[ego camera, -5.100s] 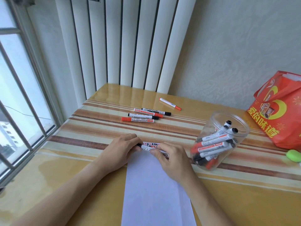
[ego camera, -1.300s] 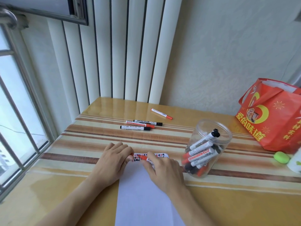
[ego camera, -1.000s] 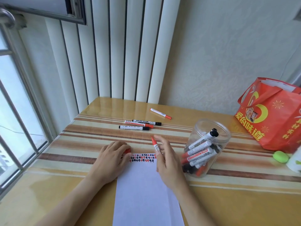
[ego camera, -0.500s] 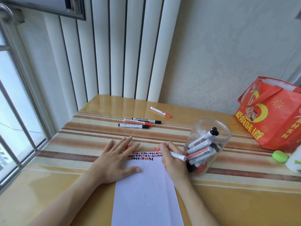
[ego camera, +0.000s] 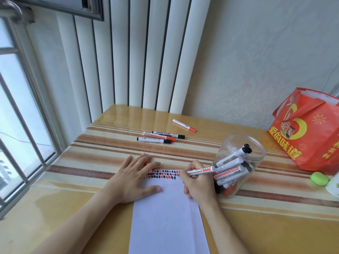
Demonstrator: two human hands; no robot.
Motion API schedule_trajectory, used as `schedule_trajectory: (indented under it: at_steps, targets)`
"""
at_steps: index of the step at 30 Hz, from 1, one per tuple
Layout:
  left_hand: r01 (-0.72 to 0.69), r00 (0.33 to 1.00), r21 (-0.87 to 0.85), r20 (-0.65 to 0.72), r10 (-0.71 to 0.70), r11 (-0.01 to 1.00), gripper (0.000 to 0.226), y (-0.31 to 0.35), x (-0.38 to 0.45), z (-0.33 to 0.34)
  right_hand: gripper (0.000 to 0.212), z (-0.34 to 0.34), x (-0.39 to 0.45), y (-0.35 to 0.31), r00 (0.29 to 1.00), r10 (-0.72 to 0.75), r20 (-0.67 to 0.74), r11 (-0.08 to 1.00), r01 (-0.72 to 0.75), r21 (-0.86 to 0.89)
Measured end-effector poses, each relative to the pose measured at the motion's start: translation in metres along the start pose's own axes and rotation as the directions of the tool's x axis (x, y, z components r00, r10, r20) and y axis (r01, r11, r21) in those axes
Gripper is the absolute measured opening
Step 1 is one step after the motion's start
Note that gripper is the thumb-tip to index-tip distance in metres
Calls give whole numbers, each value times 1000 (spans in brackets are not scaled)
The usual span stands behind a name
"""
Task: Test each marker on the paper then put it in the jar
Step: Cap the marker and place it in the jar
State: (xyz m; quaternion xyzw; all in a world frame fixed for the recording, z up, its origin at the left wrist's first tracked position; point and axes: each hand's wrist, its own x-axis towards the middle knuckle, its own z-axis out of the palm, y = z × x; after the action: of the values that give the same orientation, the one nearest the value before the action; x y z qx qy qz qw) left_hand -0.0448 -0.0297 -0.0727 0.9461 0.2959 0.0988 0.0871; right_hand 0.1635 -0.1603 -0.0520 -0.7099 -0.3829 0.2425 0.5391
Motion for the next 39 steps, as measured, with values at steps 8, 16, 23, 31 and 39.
schedule_trajectory:
  at_steps: [8, 16, 23, 31, 39]
  targets:
    - [-1, 1000, 0, -9, 1, 1000, 80, -1, 0, 0, 15, -3, 0, -1, 999, 18, 31, 1000, -17, -12]
    - [-20, 999, 3, -44, 20, 1000, 75, -2, -1, 0, 15, -2, 0, -2, 999, 35, 40, 999, -35, 7]
    - [-22, 999, -6, -45, 22, 1000, 75, -1, -1, -1, 12, -2, 0, -2, 999, 36, 29, 999, -36, 0]
    - [-26, 998, -14, -55, 25, 1000, 75, -2, -1, 1, 11, -2, -1, -4, 998, 55, 25, 998, -55, -18]
    - [-26, 998, -6, -53, 26, 1000, 76, -1, -1, 0, 11, -1, 0, -2, 999, 26, 19, 1000, -26, -11]
